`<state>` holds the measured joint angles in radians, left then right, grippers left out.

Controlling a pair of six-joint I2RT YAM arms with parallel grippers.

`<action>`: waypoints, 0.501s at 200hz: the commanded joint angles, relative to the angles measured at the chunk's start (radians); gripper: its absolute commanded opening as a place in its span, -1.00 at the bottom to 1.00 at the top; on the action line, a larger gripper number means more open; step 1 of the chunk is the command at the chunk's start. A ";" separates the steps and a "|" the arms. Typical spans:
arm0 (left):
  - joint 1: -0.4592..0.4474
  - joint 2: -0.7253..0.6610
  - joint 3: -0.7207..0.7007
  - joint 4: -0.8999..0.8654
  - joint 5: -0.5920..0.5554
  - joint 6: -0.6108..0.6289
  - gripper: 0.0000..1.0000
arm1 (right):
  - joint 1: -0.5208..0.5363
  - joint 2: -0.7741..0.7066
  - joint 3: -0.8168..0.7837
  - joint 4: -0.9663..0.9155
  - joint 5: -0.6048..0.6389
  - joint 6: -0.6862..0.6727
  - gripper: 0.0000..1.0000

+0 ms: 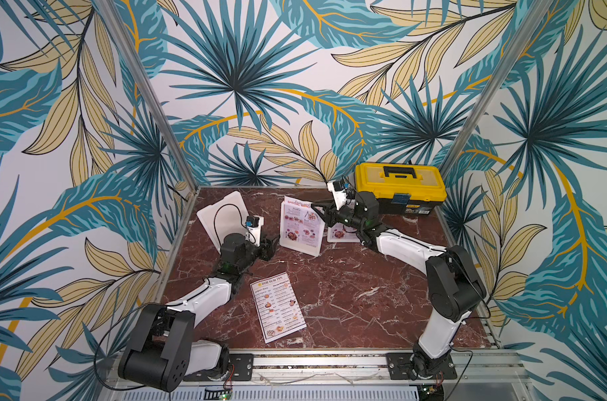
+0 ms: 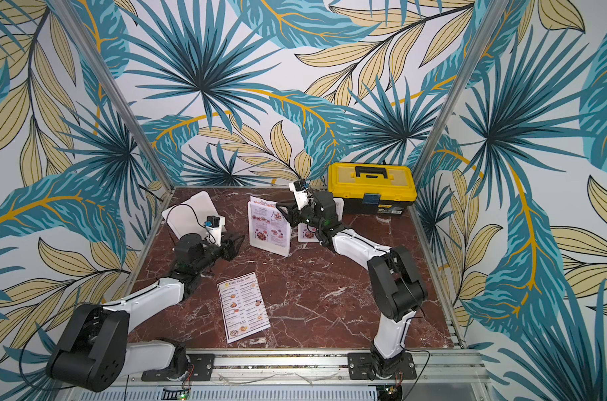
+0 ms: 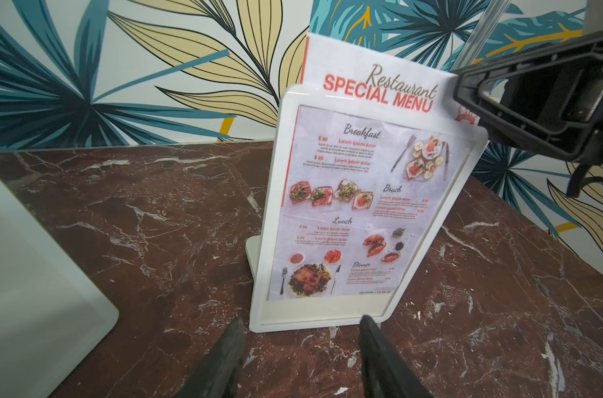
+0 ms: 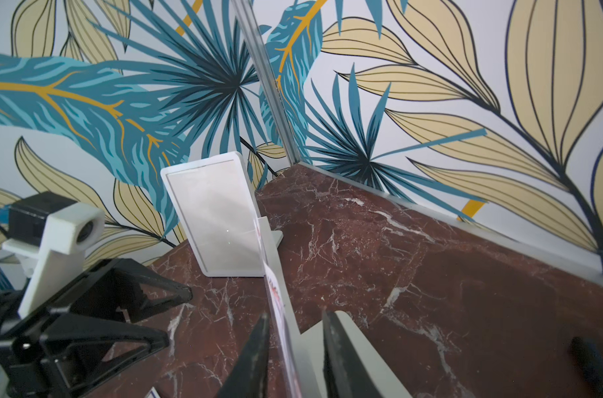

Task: Insert the menus into the narrow rack
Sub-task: Insert the menu into the narrow rack.

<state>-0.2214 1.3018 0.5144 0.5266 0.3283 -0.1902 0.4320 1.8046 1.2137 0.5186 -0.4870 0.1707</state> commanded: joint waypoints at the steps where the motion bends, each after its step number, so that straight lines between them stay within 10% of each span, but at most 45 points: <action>1: -0.005 -0.007 -0.007 0.019 -0.009 0.010 0.07 | 0.005 -0.057 0.019 -0.056 0.060 -0.003 -0.25; 100: -0.006 -0.006 -0.007 0.019 -0.011 0.011 0.07 | 0.138 -0.044 0.296 -0.531 0.622 -0.027 -0.11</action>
<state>-0.2222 1.3018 0.5144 0.5266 0.3248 -0.1902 0.5343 1.7168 1.4483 0.1673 -0.0795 0.1635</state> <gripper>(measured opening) 0.536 0.441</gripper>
